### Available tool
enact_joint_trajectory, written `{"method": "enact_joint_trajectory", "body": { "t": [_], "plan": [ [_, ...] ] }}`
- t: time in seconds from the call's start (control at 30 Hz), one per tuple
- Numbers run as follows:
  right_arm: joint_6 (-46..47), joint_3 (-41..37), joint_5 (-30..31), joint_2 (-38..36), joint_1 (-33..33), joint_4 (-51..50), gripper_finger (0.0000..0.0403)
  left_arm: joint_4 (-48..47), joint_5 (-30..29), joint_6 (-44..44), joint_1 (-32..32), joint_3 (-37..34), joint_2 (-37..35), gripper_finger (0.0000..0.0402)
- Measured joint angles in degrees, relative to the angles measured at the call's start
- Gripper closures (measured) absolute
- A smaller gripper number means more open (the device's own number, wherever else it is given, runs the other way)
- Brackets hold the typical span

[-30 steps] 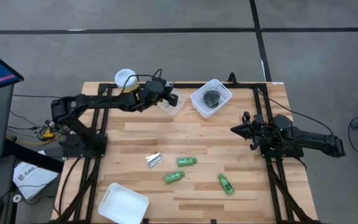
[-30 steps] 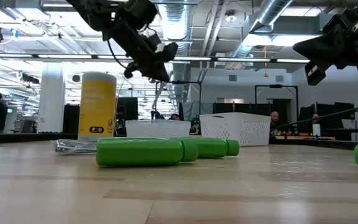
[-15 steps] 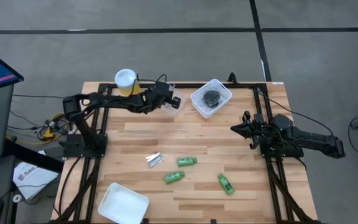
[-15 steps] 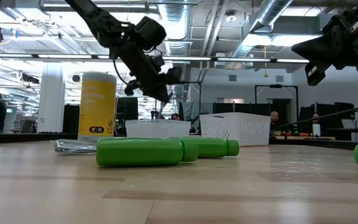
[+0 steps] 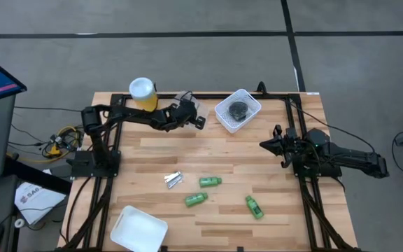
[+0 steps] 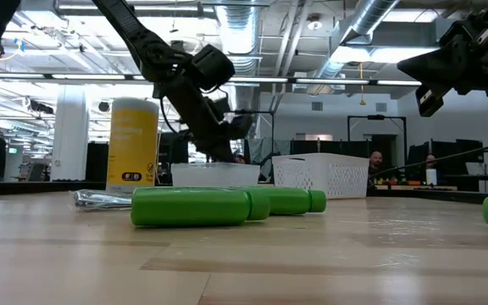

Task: Pick & Place Travel size toiletries
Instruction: Put the silver nail cutter into the transparent bin

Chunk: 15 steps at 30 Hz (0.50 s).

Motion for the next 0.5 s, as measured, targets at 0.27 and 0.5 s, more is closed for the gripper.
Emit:
{"method": "enact_joint_trajectory", "body": {
  "t": [0.27, 0.5],
  "plan": [
    [0.02, 0.00, 0.00, 0.00, 0.00, 0.02, 0.0403, 0.02, 1.54, 1.38, 0.13, 0.00, 0.52, 0.0357],
    [0.00, 0.00, 0.00, 0.00, 0.00, 0.04, 0.0403, 0.08, 1.54, 3.38, 0.09, 0.00, 0.52, 0.0306]
  ]
}}
